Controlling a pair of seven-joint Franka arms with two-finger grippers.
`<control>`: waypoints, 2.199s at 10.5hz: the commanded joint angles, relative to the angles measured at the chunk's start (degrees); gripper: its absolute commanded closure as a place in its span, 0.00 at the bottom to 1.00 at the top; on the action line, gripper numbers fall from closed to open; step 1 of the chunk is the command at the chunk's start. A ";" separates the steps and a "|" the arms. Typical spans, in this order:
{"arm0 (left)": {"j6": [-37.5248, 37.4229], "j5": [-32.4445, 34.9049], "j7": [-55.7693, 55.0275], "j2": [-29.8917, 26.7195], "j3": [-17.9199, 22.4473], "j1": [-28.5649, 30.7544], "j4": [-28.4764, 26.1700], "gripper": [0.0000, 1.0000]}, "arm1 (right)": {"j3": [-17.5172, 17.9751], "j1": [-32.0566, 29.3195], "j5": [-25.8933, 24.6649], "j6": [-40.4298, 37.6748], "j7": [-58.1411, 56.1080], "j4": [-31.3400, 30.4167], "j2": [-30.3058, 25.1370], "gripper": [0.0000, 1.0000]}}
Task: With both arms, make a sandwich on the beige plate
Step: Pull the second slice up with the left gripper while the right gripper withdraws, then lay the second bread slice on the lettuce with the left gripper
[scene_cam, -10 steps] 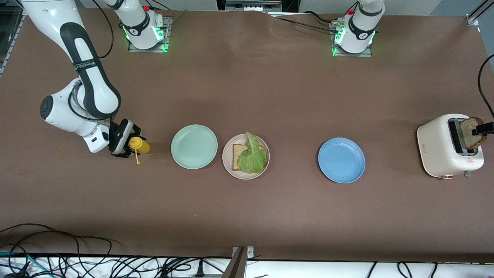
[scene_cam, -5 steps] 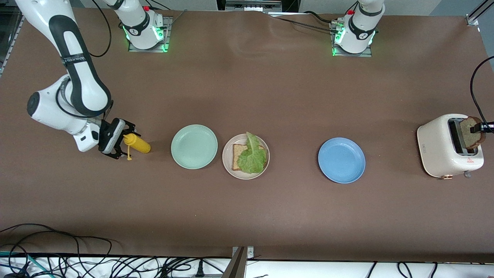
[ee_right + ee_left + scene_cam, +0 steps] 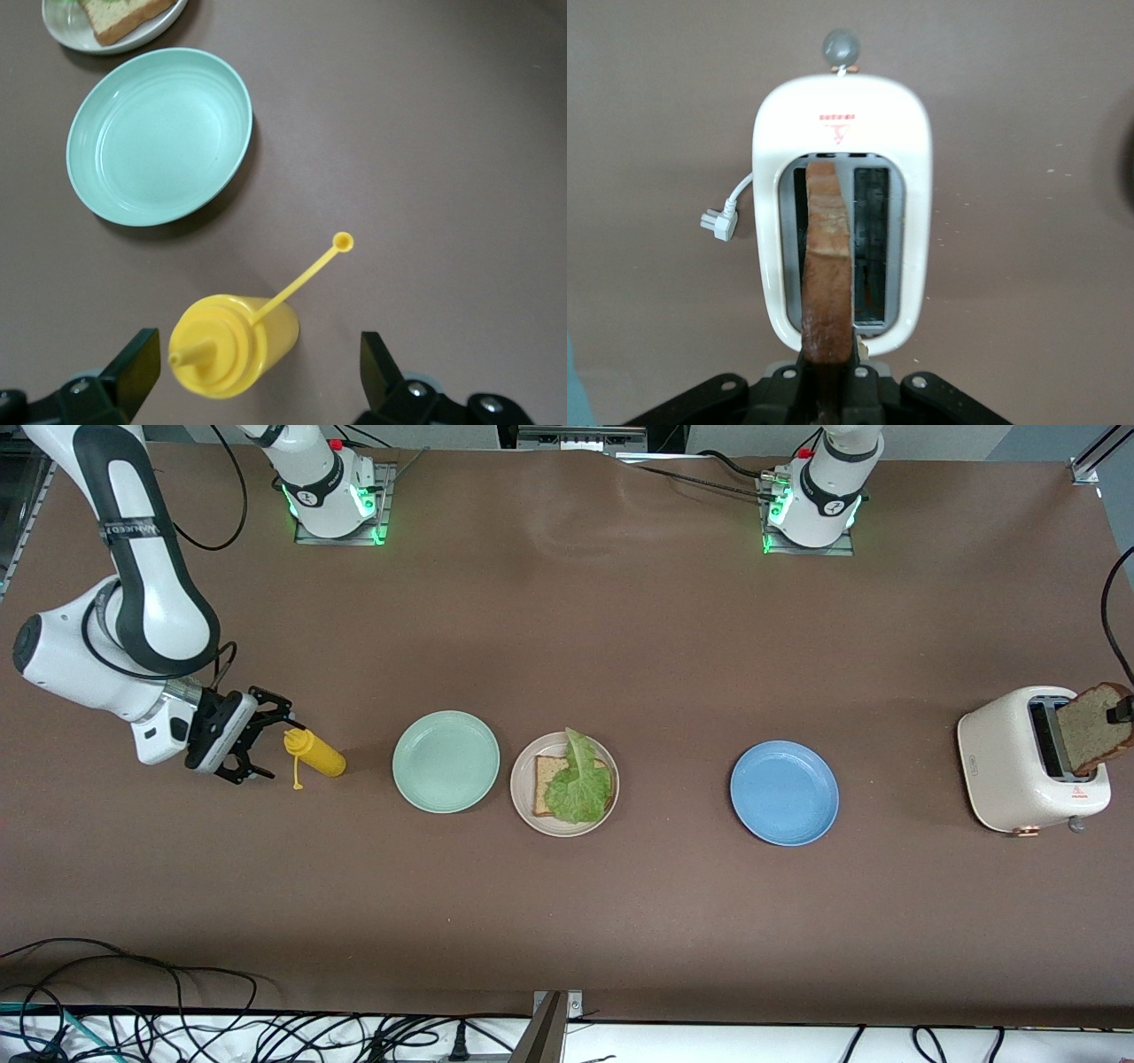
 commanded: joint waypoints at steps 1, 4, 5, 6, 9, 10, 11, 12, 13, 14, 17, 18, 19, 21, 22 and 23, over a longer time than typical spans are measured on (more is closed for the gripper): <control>-6.70 1.46 0.05 -1.06 -2.87 -1.83 5.68 1.00 | 0.34 -0.50 -5.92 -2.57 14.99 -0.53 -4.93 0.00; -8.82 1.72 0.31 -3.43 -5.93 -6.49 5.87 1.00 | 1.92 -0.49 -13.65 -5.64 34.16 0.69 -8.89 0.00; -9.96 1.46 0.13 -3.43 -9.69 -6.58 5.87 1.00 | 2.19 -0.50 -16.64 -7.74 42.31 0.70 -10.56 0.00; -10.15 1.11 -0.65 -3.43 -13.91 -6.59 5.44 1.00 | 2.19 -0.50 -18.41 -11.85 49.87 2.44 -11.53 0.00; -10.24 -2.65 -6.00 -0.99 -20.98 -11.48 4.30 1.00 | 2.36 -0.58 -27.62 -26.88 67.65 13.76 -10.75 0.00; -10.07 -6.68 -8.80 0.77 -20.90 -14.38 4.29 1.00 | 3.06 -0.76 -31.13 -31.88 71.44 17.27 -10.14 0.00; -9.72 -11.42 -13.18 3.13 -20.89 -16.93 4.55 1.00 | 5.94 -3.02 -33.87 -36.37 75.05 20.53 -9.96 0.00; -8.84 -15.47 -16.18 5.77 -20.89 -19.57 4.73 1.00 | 8.93 -5.31 -36.50 -39.90 77.52 22.56 -10.13 0.00; -6.40 -19.07 -18.30 8.06 -20.89 -22.12 5.17 1.00 | 9.57 -5.42 -38.53 -42.89 79.11 24.32 -10.31 0.00; -1.76 -23.29 -21.02 9.91 -20.89 -24.14 5.17 1.00 | 9.49 -5.68 -38.81 -43.44 79.48 24.78 -10.22 0.00; 12.30 -40.07 -22.54 16.67 -20.89 -29.08 5.17 1.00 | 8.08 -6.12 -38.73 -42.75 79.66 24.96 -10.13 0.00; 16.44 -45.34 -21.76 18.35 -20.89 -30.13 5.17 1.00 | 7.82 -7.69 -38.12 -42.92 80.53 25.13 -9.52 0.00; 19.70 -50.87 -21.66 19.49 -20.89 -31.97 5.08 1.00 | 7.03 -8.05 -38.03 -43.44 81.06 25.22 -9.26 0.00; 22.98 -53.82 -19.92 22.91 -20.72 -33.48 5.00 1.00 | 7.02 -7.97 -38.03 -44.32 81.15 25.13 -10.48 0.00; 23.07 -57.31 -15.47 24.76 -20.81 -33.74 4.65 1.00 | 6.85 -7.97 -38.02 -45.11 81.06 24.96 -11.79 0.00; 23.42 -61.61 -8.72 26.69 -20.72 -34.09 4.30 1.00 | 6.59 -7.88 -38.11 -45.64 80.98 24.78 -13.11 0.00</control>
